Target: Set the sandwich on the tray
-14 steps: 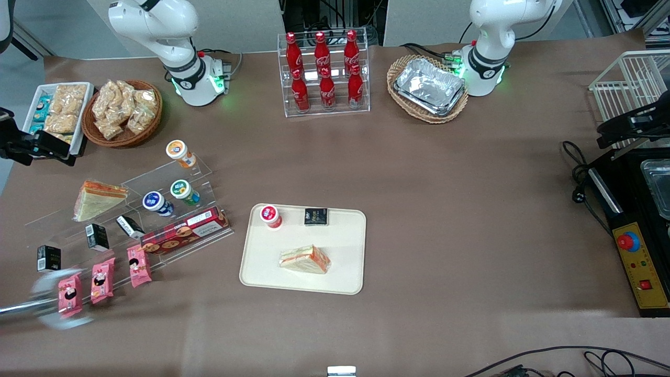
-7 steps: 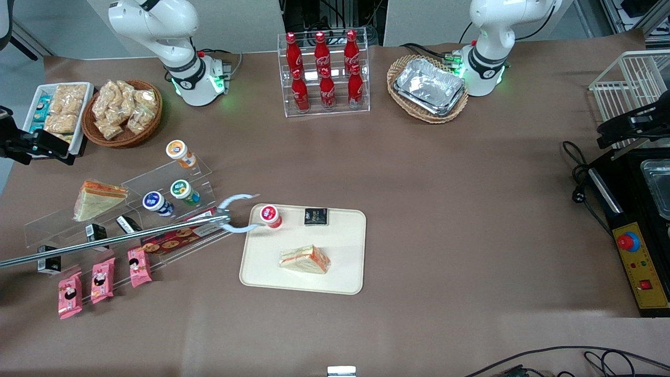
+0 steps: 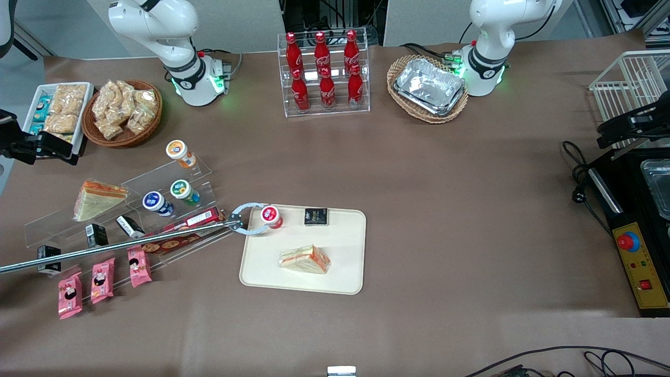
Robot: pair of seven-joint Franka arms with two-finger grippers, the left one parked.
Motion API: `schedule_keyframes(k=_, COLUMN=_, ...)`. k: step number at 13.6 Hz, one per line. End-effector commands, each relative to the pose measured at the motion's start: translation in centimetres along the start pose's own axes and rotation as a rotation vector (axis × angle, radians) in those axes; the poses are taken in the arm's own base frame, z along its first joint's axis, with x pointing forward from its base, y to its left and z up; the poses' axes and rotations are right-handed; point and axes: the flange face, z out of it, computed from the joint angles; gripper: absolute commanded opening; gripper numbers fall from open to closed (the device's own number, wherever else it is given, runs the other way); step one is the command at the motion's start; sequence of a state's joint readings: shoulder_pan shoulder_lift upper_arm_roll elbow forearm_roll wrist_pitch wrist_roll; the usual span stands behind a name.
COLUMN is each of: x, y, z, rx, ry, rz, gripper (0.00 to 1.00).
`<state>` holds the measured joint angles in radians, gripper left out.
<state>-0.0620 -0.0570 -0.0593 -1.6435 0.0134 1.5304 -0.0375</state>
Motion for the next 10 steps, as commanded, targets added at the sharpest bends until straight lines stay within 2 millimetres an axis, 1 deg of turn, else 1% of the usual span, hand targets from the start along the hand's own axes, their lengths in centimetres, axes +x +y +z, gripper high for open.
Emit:
schedule_keyframes(k=1, x=-0.38, y=0.43, z=-0.20, rx=0.011, ry=-0.020, rz=0.021, gripper=1.00)
schedule_keyframes(k=10, x=-0.17, y=0.61, z=-0.09, rx=0.003, ry=-0.017, rz=0.022, gripper=1.00)
